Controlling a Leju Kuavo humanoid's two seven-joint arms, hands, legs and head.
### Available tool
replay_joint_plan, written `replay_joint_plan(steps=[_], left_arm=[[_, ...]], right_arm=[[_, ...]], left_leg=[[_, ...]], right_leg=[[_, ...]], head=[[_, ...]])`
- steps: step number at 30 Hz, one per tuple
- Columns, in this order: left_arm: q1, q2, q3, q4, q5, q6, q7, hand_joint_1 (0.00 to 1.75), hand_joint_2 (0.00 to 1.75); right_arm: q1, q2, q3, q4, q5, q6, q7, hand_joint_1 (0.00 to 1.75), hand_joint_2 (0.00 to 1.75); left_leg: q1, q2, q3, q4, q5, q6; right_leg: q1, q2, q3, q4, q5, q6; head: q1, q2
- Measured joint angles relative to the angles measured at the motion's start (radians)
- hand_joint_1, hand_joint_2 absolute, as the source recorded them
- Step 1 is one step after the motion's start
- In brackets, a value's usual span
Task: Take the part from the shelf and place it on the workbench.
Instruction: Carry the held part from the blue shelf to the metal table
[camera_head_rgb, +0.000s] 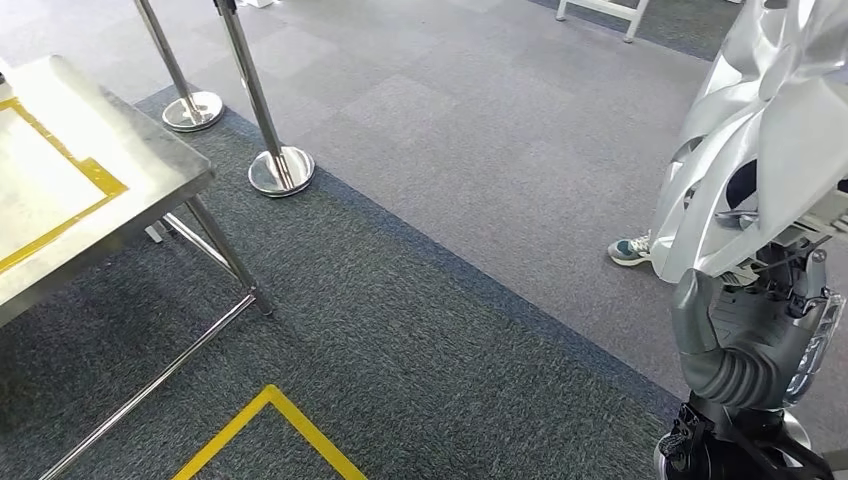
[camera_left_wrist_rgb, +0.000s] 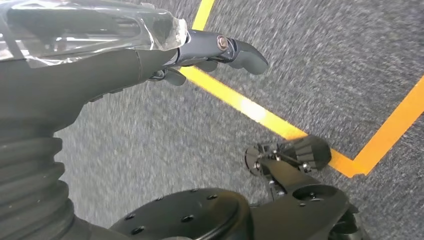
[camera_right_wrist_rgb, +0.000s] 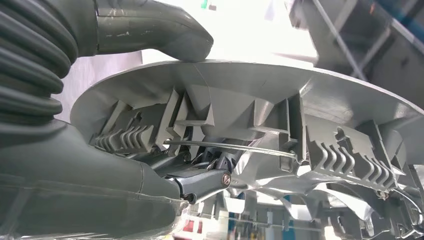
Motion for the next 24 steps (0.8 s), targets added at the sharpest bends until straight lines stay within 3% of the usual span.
replay_joint_plan(steps=[1, 2, 5, 7, 9, 11, 14, 15, 16, 17, 18, 20, 22, 24], left_arm=[[0.000, -0.001, 0.000, 0.000, -0.001, -0.002, 0.000, 0.00, 1.75], [0.001, -0.001, 0.001, 0.000, -0.002, -0.003, 0.001, 0.00, 1.75], [0.001, -0.003, 0.002, 0.000, -0.004, -0.006, 0.004, 0.00, 1.75], [0.001, -0.003, 0.002, 0.000, -0.004, -0.008, 0.006, 0.00, 1.75], [0.001, -0.003, 0.002, 0.000, -0.004, -0.011, 0.007, 0.00, 1.75], [0.001, -0.002, 0.002, 0.000, -0.004, -0.013, 0.008, 0.00, 1.75], [-0.003, 0.000, 0.005, 0.000, -0.002, -0.013, 0.010, 0.00, 1.75], [-0.006, 0.001, 0.006, -0.001, -0.002, -0.013, 0.010, 0.00, 1.75], [-0.008, 0.002, 0.006, -0.001, -0.001, -0.013, 0.010, 0.00, 1.75], [-0.010, 0.002, 0.007, -0.001, -0.001, -0.013, 0.010, 0.00, 1.75], [-0.009, 0.002, 0.007, -0.001, -0.001, -0.013, 0.011, 0.00, 1.75], [-0.006, 0.004, 0.008, -0.001, -0.002, -0.013, 0.012, 0.00, 1.75], [-0.004, 0.004, 0.009, -0.001, -0.002, -0.013, 0.013, 0.00, 1.75], [-0.002, 0.003, 0.010, -0.001, -0.002, -0.014, 0.013, 0.00, 1.75]], right_arm=[[0.001, 0.000, 0.000, 0.000, 0.001, -0.002, 0.000, 1.75, 1.75], [0.002, 0.000, 0.000, 0.000, 0.002, -0.003, 0.000, 1.75, 1.75], [0.004, 0.000, 0.000, 0.000, 0.009, -0.008, -0.001, 1.75, 1.75], [0.003, -0.001, 0.000, -0.001, 0.013, -0.011, -0.002, 1.75, 1.75], [0.002, -0.001, 0.001, -0.002, 0.014, -0.011, -0.003, 1.75, 1.75], [0.000, 0.001, 0.002, -0.003, 0.015, -0.013, -0.003, 1.75, 1.75], [-0.001, 0.005, 0.000, -0.005, 0.014, -0.016, -0.003, 1.75, 1.75], [-0.001, 0.005, 0.000, -0.006, 0.014, -0.016, -0.003, 1.75, 1.75], [-0.001, 0.005, 0.000, -0.006, 0.014, -0.016, -0.003, 1.75, 1.75], [-0.001, 0.006, 0.000, -0.006, 0.014, -0.015, -0.003, 1.75, 1.75], [-0.002, 0.006, 0.000, -0.006, 0.014, -0.015, -0.003, 1.75, 1.75], [-0.002, 0.006, 0.000, -0.006, 0.014, -0.014, -0.003, 1.75, 1.75], [-0.003, 0.007, 0.000, -0.006, 0.014, -0.014, -0.003, 1.75, 1.75], [-0.003, 0.007, 0.000, -0.006, 0.014, -0.014, -0.003, 1.75, 1.75]], left_leg=[[0.000, -0.016, 0.001, 0.000, -0.001, 0.000], [0.001, -0.033, 0.004, 0.001, -0.002, -0.001], [0.005, -0.080, 0.007, 0.010, -0.010, -0.013], [0.007, -0.099, -0.001, 0.015, -0.014, -0.023], [0.009, -0.112, -0.007, 0.014, -0.014, -0.030], [0.007, -0.083, -0.019, 0.040, -0.032, -0.038], [0.004, -0.003, -0.108, 0.216, -0.119, -0.046], [0.005, 0.006, -0.139, 0.276, -0.140, -0.047], [0.005, 0.010, -0.155, 0.305, -0.142, -0.048], [0.005, 0.012, -0.150, 0.294, -0.126, -0.047], [0.005, 0.018, -0.124, 0.243, -0.094, -0.045], [-0.002, 0.064, -0.047, 0.098, -0.032, -0.036], [-0.011, 0.101, -0.012, 0.023, -0.013, -0.028], [-0.013, 0.085, -0.013, 0.016, -0.014, -0.020]], right_leg=[[0.000, 0.002, -0.015, 0.015, 0.008, 0.000], [-0.001, 0.004, -0.011, -0.011, 0.035, -0.001], [-0.006, 0.043, 0.067, -0.209, 0.136, -0.004], [-0.003, 0.061, 0.089, -0.260, 0.147, -0.011], [0.000, 0.046, 0.090, -0.261, 0.149, -0.022], [-0.004, 0.026, 0.093, -0.264, 0.149, -0.034], [-0.003, -0.008, 0.094, -0.265, 0.146, -0.045], [-0.003, -0.021, 0.095, -0.265, 0.145, -0.046], [-0.003, -0.034, 0.095, -0.265, 0.143, -0.046], [-0.002, -0.046, 0.097, -0.265, 0.141, -0.046], [-0.002, -0.059, 0.101, -0.265, 0.139, -0.044], [0.001, -0.079, 0.109, -0.264, 0.133, -0.038], [0.005, -0.097, 0.115, -0.264, 0.127, -0.029], [0.006, -0.119, 0.123, -0.270, 0.124, -0.019]], head=[[0.000, 0.000], [0.000, 0.000], [0.000, 0.000], [0.000, 0.000], [0.000, 0.000], [-0.003, 0.000], [-0.013, 0.000], [-0.013, 0.000], [-0.013, 0.000], [-0.013, 0.000], [-0.013, 0.000], [-0.013, 0.000], [-0.012, 0.000], [-0.012, 0.000]])
